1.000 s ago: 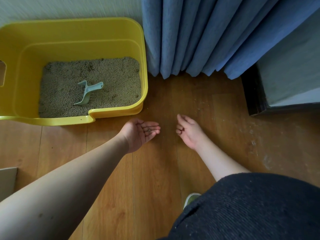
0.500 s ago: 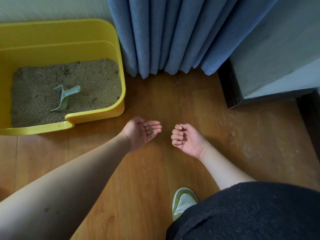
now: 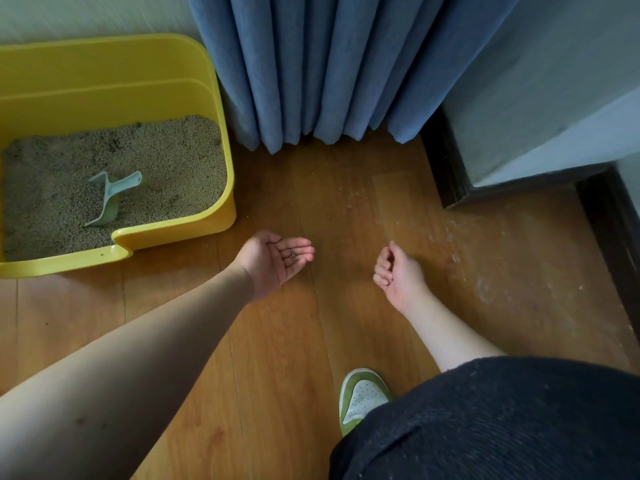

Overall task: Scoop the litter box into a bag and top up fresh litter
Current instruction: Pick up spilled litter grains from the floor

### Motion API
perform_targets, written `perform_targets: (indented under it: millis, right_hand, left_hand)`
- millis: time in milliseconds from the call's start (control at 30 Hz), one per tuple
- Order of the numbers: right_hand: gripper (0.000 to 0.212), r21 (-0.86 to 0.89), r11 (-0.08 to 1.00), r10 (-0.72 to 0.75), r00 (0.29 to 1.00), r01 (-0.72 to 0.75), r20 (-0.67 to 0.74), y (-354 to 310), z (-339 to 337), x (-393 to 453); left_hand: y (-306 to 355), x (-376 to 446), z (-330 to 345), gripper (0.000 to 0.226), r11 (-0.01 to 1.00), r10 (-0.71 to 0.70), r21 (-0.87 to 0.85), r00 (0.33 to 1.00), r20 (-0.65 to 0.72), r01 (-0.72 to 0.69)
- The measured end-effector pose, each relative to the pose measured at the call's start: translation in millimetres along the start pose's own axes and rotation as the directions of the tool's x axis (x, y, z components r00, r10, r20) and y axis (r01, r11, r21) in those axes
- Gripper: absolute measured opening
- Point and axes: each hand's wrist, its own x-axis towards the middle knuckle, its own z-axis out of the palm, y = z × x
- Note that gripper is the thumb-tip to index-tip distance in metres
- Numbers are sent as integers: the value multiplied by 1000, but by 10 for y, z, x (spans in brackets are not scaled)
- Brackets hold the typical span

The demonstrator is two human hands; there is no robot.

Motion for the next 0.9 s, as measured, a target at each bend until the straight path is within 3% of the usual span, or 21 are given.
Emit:
perform_targets:
  millis: [67, 133, 233, 300, 433, 600, 900]
  right_hand:
    - [38, -69, 996, -61, 991, 53, -120, -14, -108, 25]
    - [34, -269, 957, -152, 974, 103, -168, -15, -196, 26]
    - [31, -637, 754, -269, 960, 161, -75, 44, -279, 20]
    - [30, -753, 620, -325, 946, 220, 8, 105, -298, 41]
    - [34, -859, 398, -408, 900, 324, 151, 150, -140, 54]
    - [31, -923, 166, -428, 868, 347, 249, 176, 102, 156]
    - [15, -949, 114, -492, 847, 294, 203, 198, 125, 237]
  left_hand:
    - [2, 4, -5, 52, 1000, -2, 0, 1000, -7, 2]
    - [-2, 5, -9, 52, 1000, -3, 3, 1000, -10, 3]
    - [-12, 3, 6, 52, 1000, -3, 11, 1000, -9, 3]
    - [-18, 5, 21, 52, 1000, -3, 19, 1000, -5, 3]
    - [-18, 14, 32, 52, 1000, -5, 24, 1000, 5, 5]
    - [12, -4, -13, 53, 1000, 7, 19, 1000, -11, -6]
    - [62, -19, -112, 51, 1000, 28, 2, 999, -35, -28]
